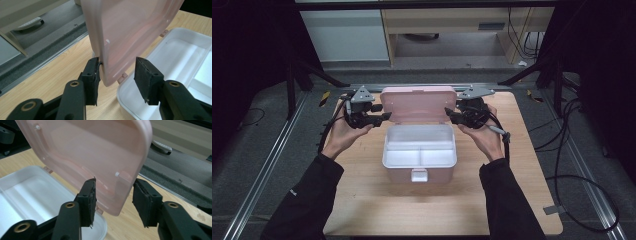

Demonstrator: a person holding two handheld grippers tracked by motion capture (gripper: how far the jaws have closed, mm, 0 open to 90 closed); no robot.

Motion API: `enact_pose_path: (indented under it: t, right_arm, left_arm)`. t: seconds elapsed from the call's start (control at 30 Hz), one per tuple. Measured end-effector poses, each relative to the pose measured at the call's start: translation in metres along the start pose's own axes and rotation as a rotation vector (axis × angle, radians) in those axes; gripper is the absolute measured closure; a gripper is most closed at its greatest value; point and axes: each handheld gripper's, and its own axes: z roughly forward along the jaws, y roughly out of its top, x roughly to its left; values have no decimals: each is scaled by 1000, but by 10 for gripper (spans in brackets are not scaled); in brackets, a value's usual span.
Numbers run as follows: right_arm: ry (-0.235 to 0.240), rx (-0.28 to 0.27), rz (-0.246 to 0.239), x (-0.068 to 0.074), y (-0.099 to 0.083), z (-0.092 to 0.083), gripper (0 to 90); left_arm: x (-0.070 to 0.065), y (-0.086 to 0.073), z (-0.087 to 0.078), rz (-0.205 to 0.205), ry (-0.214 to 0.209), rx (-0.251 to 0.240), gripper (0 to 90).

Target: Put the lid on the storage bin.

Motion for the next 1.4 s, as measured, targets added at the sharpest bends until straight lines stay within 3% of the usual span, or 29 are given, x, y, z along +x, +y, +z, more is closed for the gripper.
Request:
enact_pose_path:
  t: [0.13,0.2,0.3,0.4,0.53,0.73,0.93,1.1,1.23,1.3,1.37,1.4]
  right_arm:
    - [0,1,7,2,-4,-5,618]
    - [-10,19,-14,5,-8,-8,674]
    - [-10,29,-6,6,-12,-9,710]
    - [18,22,11,6,-20,-16,780]
    - [43,21,-2,9,-28,-22,795]
    - [65,37,-34,16,-39,-29,785]
    - [93,66,-70,27,-64,-36,743]
    - [78,92,-93,29,-80,-33,709]
    - [67,111,-101,29,-90,-33,671]
    - [69,107,-74,24,-98,-35,636]
    - [59,115,-71,22,-101,-36,620]
    - [51,124,-62,19,-107,-38,577]
  left_arm:
    - [-5,-5,-4,5,-2,2,581]
    - [-7,-9,-6,11,2,12,629]
    - [-9,-11,-7,12,1,20,678]
    - [-13,-16,-9,5,2,31,721]
    - [-16,-23,-12,-7,-5,26,778]
    - [-27,-38,-16,-24,-12,20,776]
    - [-40,-60,-14,-19,-22,27,761]
    - [-42,-74,-10,-26,-31,53,757]
    - [-42,-84,-9,-32,-23,72,729]
    - [-42,-90,-9,-35,-15,73,712]
    - [-40,-98,-9,-67,-29,61,709]
    - [-38,-102,-9,-57,-11,85,683]
